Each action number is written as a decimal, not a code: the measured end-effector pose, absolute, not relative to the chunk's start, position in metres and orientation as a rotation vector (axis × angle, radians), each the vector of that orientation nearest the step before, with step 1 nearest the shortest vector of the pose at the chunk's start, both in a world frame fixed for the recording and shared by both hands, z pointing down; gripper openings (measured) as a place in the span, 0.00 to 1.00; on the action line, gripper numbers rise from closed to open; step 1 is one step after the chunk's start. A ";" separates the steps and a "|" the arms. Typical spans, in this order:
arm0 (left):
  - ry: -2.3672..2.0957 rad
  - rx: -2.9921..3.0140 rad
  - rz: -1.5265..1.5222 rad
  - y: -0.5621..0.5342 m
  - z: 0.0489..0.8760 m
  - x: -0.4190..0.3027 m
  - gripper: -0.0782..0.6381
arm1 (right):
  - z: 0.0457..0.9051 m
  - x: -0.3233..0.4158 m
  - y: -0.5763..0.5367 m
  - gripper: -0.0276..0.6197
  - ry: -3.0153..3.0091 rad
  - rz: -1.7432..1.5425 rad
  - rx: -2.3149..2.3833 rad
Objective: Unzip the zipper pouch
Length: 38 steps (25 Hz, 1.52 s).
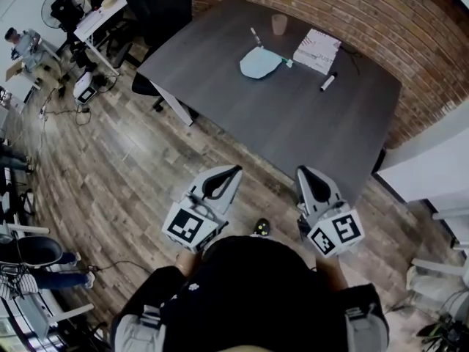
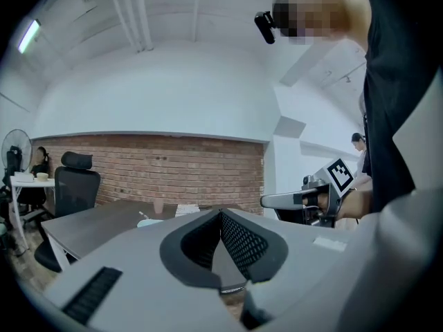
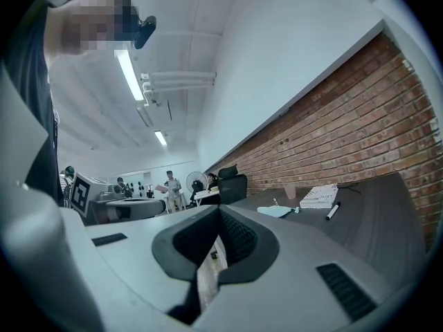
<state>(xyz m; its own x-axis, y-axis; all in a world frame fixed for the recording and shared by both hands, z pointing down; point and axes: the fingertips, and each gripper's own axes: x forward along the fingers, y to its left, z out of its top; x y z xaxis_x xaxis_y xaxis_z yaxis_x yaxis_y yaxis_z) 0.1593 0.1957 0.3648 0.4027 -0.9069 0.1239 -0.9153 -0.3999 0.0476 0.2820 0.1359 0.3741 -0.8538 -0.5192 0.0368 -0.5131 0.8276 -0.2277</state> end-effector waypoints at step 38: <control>-1.217 2.770 0.053 -0.100 0.374 0.014 0.12 | 0.380 0.151 -0.084 0.04 2.830 -0.391 -1.358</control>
<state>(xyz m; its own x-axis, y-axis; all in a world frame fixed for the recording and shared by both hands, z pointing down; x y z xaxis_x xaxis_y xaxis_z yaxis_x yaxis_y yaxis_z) 0.0144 -0.0996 0.3740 0.6771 -0.7318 0.0780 -0.7358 -0.6710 0.0914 0.1506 -0.0842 0.3801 -0.6312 -0.7654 0.1253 -0.7707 0.6009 -0.2118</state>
